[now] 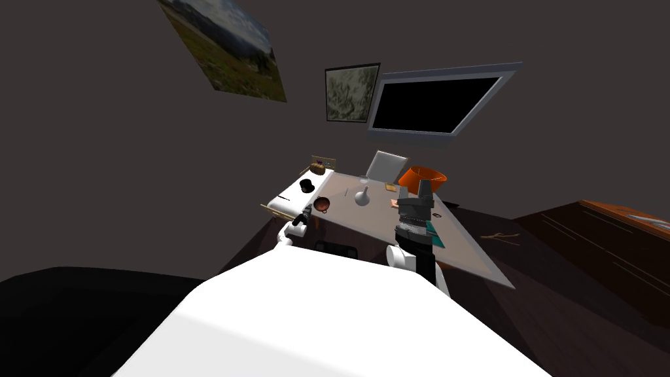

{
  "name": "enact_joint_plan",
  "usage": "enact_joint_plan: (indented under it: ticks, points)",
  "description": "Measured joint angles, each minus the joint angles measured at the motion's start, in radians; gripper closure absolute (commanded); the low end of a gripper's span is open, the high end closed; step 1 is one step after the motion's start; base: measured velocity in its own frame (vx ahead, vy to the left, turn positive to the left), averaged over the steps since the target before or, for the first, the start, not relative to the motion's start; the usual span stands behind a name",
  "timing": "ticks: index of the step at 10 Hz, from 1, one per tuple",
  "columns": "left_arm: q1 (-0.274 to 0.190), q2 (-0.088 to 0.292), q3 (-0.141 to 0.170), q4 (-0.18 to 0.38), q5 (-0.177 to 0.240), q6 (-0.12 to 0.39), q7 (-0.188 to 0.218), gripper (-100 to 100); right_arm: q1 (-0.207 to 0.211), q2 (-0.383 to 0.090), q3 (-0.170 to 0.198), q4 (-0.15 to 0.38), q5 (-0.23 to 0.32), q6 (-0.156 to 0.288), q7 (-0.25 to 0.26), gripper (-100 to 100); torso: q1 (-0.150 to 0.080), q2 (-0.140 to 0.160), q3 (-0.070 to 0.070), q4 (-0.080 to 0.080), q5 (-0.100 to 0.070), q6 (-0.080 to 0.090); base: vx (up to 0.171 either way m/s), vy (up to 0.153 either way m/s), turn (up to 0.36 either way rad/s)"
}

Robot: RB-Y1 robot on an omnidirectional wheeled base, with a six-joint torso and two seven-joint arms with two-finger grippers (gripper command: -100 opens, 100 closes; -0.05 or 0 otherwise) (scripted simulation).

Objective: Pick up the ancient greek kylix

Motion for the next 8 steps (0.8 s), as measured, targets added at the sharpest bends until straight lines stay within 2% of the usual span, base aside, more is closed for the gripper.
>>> enact_joint_plan:
  ticks: [3,8]
  points:
    - [-0.036,-0.008,0.014,0.097,-0.007,0.006,0.003,-100,0.0,0.0,0.0,0.0,0.0,0.0,0.0,0,0.0,0.0,0.0,0.0,0.0,0.0,0.025,0.006,-0.088]
    - [-0.085,-0.026,0.033,0.209,-0.013,0.016,0.011,-100,0.0,0.0,0.0,0.0,0.0,0.0,0.0,0,-0.001,0.0,0.0,0.0,0.0,0.0,0.026,0.003,-0.059]
